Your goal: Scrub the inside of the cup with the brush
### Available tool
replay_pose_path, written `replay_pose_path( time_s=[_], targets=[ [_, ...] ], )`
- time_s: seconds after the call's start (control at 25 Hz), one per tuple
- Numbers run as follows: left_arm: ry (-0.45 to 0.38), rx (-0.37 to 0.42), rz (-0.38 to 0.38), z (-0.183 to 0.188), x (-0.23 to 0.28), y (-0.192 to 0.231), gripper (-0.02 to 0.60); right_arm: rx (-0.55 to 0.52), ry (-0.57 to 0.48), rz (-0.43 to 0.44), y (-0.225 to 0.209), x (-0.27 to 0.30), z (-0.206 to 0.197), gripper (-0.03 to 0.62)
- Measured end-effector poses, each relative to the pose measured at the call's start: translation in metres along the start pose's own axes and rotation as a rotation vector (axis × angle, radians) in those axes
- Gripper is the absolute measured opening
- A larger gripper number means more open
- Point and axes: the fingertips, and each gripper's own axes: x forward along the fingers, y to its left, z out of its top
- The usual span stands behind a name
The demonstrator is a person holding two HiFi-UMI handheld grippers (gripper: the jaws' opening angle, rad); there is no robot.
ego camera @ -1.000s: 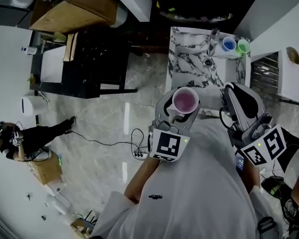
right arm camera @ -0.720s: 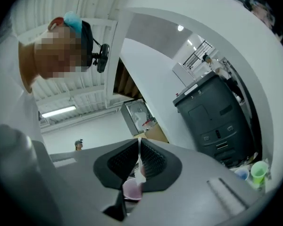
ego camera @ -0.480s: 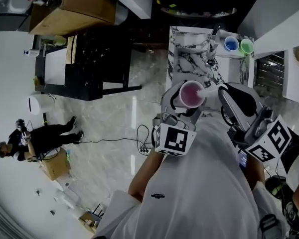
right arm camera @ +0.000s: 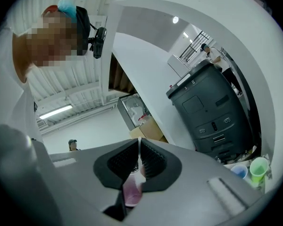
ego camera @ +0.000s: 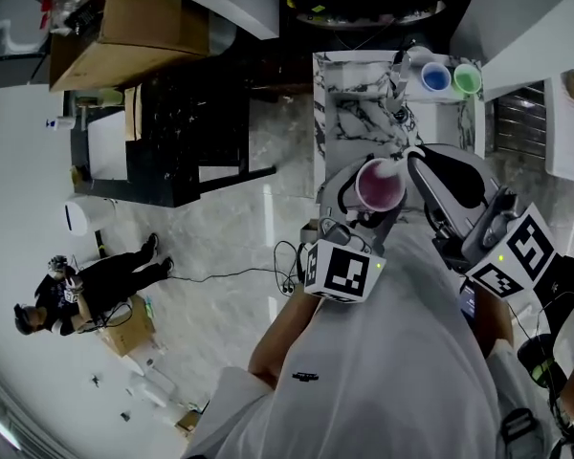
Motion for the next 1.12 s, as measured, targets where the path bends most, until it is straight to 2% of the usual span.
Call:
replay_pose_path(
  time_s=[0.4,0.64,0.84,1.12],
  targets=[
    [0.006,0.018,-0.012,0.003,0.013,-0.001,0.293,0.050,-0.035,0.098,0.010,0.001,0.002,0.023],
    [0.002,0.003,0.008,0.003,0.011,0.006,0.293,0.017,0.030,0.170,0.026,-0.007,-0.009,0.023],
    [0.000,-0.003,0.028,0.000,0.007,0.015,0.293,-0.041,0.099,0.157,0.021,-0.016,-0.018,0.023],
    [-0.006,-0.009,0.026,0.004,0.000,0.015,0.293,-0.098,0.109,0.093,-0.001,-0.008,-0.021,0.023]
  ],
)
